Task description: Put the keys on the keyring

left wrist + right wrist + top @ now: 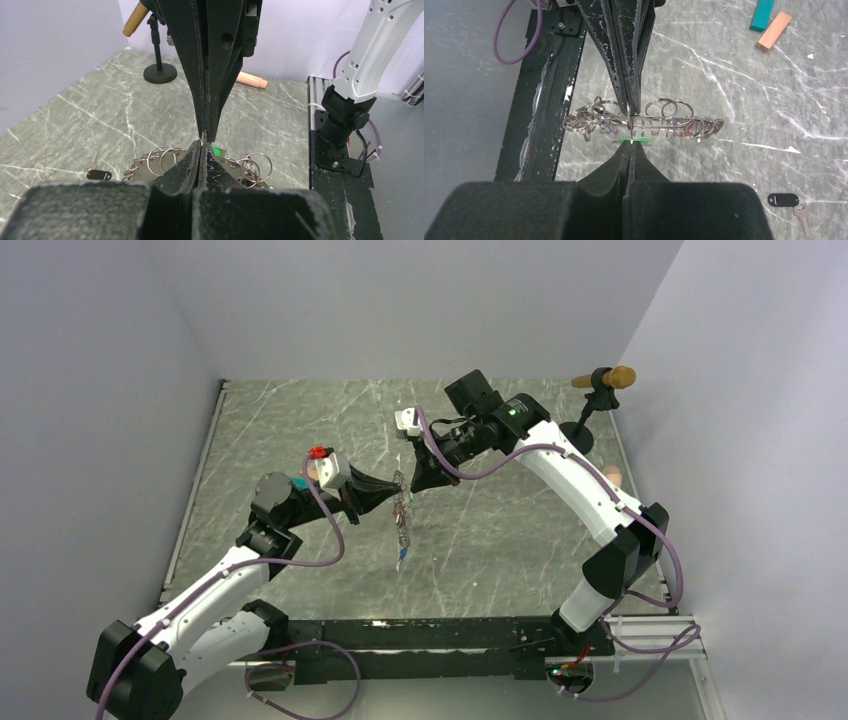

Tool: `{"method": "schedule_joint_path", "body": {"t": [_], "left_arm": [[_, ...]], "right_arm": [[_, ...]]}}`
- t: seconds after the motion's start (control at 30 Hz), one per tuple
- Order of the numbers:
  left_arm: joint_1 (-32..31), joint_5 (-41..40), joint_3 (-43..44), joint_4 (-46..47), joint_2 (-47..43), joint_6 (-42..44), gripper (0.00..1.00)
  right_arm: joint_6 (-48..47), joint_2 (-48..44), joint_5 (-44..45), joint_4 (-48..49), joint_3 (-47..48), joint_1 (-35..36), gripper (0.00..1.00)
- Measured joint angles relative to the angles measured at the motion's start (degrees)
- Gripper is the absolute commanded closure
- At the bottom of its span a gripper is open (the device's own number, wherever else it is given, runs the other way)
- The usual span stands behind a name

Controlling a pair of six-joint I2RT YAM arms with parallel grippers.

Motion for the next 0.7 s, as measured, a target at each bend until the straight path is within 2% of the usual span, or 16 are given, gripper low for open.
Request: {"method": "schedule_joint_path", "body": {"t": [0.7], "left_arm": [[0.09,0.85,-0.02,1.05,0.00,-0.44,1.00]], "right_arm": [[0.00,0.07,-0.83,-0.02,0.00,0.02,1.00]]}}
